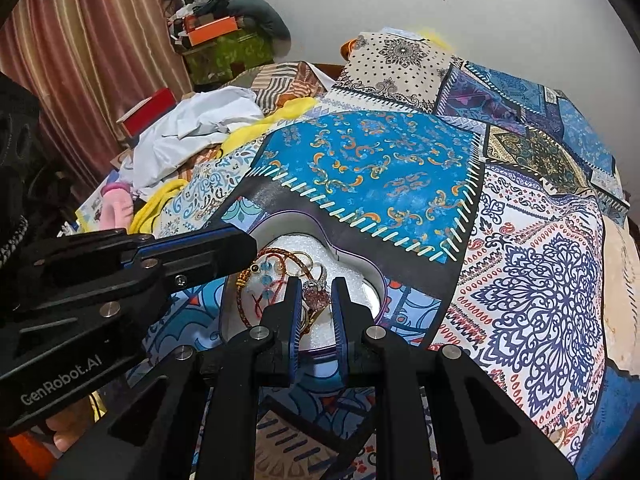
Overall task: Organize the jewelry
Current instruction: 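Open the right gripper over the tin while the left gripper opens to drop its piece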
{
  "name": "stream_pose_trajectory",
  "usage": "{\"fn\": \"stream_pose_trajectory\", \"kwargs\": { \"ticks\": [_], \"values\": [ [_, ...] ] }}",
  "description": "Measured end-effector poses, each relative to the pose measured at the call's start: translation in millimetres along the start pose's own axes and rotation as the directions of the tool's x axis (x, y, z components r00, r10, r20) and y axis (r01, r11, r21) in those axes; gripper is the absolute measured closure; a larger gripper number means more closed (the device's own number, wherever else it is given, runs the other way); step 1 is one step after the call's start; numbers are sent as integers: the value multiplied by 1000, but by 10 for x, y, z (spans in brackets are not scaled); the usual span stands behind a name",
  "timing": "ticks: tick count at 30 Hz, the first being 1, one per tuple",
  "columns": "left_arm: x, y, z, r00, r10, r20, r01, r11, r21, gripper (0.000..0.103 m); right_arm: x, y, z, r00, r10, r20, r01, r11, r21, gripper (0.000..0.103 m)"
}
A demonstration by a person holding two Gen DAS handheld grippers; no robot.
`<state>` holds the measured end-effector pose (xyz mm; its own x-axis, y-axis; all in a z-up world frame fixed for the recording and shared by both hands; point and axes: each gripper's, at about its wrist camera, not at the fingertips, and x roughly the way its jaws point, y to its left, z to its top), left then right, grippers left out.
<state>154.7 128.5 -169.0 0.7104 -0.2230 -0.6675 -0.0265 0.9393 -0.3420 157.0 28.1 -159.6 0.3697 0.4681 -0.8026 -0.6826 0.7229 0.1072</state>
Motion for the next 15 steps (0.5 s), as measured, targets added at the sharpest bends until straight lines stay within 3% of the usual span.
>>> {"fn": "stream_pose_trajectory", "kwargs": {
  "ticks": [5,9,15],
  "values": [
    [-38,-18,7,1000,17,-1,-17,1000,1,99,14,10,3,1000,-16,-17,16,1000,-7,89],
    [-107,-29,25,1000,28,6,-28,1000,0,85,-29,-24,7,1000,-27,-14,27,999,19,70],
    [-289,-120,59,998,52,44,-53,998,18,76,-242,-71,16,999,-39,33,38,998,41,69]
  ]
}}
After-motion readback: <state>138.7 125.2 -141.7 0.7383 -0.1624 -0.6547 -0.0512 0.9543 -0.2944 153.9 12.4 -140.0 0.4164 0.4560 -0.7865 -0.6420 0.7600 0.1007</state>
